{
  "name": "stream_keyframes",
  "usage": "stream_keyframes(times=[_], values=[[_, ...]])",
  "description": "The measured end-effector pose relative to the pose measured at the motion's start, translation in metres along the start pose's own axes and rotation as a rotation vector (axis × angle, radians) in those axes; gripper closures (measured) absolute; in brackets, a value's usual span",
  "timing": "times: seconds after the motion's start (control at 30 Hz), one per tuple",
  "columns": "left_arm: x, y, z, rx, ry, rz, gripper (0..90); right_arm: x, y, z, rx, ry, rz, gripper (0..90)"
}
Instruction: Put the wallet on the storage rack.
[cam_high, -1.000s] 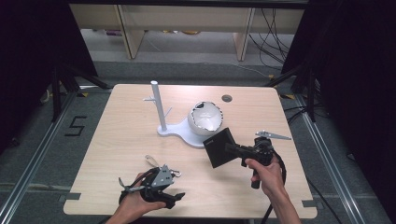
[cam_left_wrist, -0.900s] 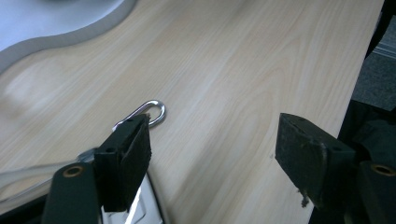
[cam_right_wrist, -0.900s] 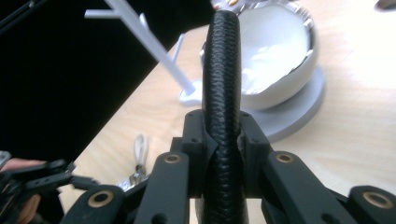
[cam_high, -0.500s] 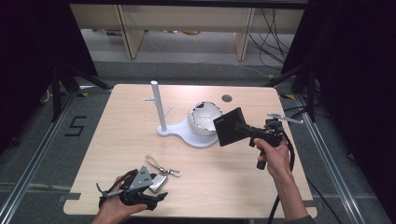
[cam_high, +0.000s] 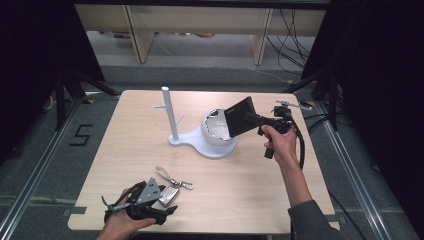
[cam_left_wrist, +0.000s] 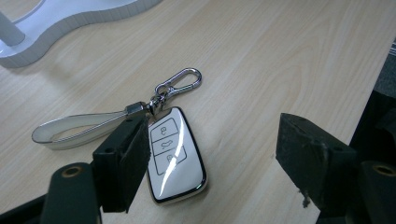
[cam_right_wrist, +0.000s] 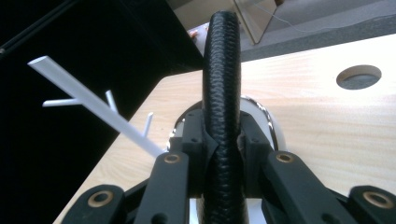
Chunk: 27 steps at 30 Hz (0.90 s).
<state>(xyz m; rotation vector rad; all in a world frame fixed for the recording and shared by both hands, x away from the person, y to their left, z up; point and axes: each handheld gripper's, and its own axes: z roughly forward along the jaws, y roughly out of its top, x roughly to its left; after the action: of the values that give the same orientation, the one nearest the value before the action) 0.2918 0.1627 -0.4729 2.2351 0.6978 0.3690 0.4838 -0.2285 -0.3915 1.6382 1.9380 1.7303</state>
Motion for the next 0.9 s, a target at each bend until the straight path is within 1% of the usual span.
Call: stream_keyframes(times=[0.03,0.07,0.1,0.17,0.2,0.23,0.3,0.33,0.37,0.4,0.43,0.47,0.5,0.53,0.57,0.6,0.63,0.67,0.7,0.73,0.77,0.8,0.83,0.87,0.9], values=[[0.000,0.000,0.000,-0.010,-0.009,0.004,25.5,-0.002,0.000,0.003,-0.001,0.000,-0.007,77.0],[0.000,0.000,0.000,-0.010,-0.009,0.004,25.4,-0.002,0.000,0.003,-0.001,0.000,-0.007,77.0],[0.000,0.000,-0.001,-0.008,-0.014,0.005,25.4,-0.002,0.001,0.007,0.003,-0.007,-0.001,77.0],[0.000,0.000,-0.001,-0.015,-0.006,-0.005,25.3,-0.005,0.001,0.016,0.013,-0.022,-0.003,77.0],[0.002,0.000,-0.002,-0.001,0.003,0.009,25.2,-0.006,0.000,0.020,0.023,-0.026,0.011,77.0],[0.001,-0.001,-0.001,-0.017,-0.002,-0.012,24.8,-0.010,-0.001,0.028,0.032,-0.026,0.010,76.9],[0.002,-0.001,-0.001,-0.016,-0.005,-0.012,23.9,-0.012,-0.003,0.035,0.043,-0.029,0.028,77.0],[0.002,-0.001,-0.001,-0.016,-0.005,-0.012,23.6,-0.012,-0.003,0.035,0.043,-0.029,0.028,77.0],[0.002,-0.001,-0.001,-0.014,-0.005,-0.008,23.6,-0.013,-0.004,0.039,0.049,-0.025,0.035,76.9],[0.001,-0.001,-0.001,-0.011,-0.013,-0.018,23.6,-0.015,-0.005,0.043,0.048,-0.026,0.014,76.9],[0.001,-0.001,-0.001,-0.010,-0.007,-0.011,23.5,-0.015,-0.007,0.050,0.051,-0.020,0.016,76.9],[0.001,-0.001,-0.001,-0.010,-0.007,-0.011,23.5,-0.015,-0.007,0.050,0.051,-0.020,0.016,76.9],[0.001,-0.001,-0.001,-0.007,-0.007,-0.008,23.5,-0.012,-0.009,0.054,0.067,-0.020,0.051,76.9],[0.001,-0.002,-0.001,-0.009,-0.006,-0.016,23.5,-0.012,-0.009,0.054,0.067,-0.020,0.051,76.9],[0.002,-0.001,-0.001,-0.006,-0.005,-0.005,23.5,-0.016,-0.010,0.058,0.063,-0.024,0.015,76.9],[0.002,-0.002,-0.001,-0.008,-0.006,-0.006,23.5,-0.016,-0.011,0.061,0.069,-0.024,0.015,76.9],[0.003,-0.002,-0.001,0.004,0.003,0.004,23.5,-0.017,-0.013,0.067,0.070,-0.024,0.011,76.8],[0.002,-0.002,-0.001,-0.003,-0.001,-0.006,23.5,-0.017,-0.014,0.070,0.078,-0.021,0.018,76.8],[0.002,-0.002,-0.001,-0.003,-0.001,-0.006,23.5,-0.017,-0.014,0.070,0.078,-0.021,0.018,76.8],[0.002,-0.003,0.001,0.003,-0.009,0.006,23.5,-0.017,-0.017,0.075,0.089,-0.016,0.023,76.5],[0.002,-0.003,0.001,0.003,-0.009,0.006,23.5,-0.017,-0.019,0.079,0.104,-0.012,0.023,76.0],[0.001,-0.003,0.001,0.006,-0.010,0.005,23.5,-0.017,-0.019,0.079,0.104,-0.012,0.023,76.0],[0.002,-0.003,0.001,0.012,-0.011,0.008,23.5,-0.017,-0.021,0.081,0.132,-0.018,0.032,75.4],[0.002,-0.003,0.001,0.018,-0.002,0.015,23.5,-0.017,-0.024,0.083,0.135,-0.036,0.031,73.8],[0.002,-0.004,0.001,0.017,-0.003,0.015,23.5,-0.020,-0.025,0.085,0.123,-0.053,-0.001,67.2]])
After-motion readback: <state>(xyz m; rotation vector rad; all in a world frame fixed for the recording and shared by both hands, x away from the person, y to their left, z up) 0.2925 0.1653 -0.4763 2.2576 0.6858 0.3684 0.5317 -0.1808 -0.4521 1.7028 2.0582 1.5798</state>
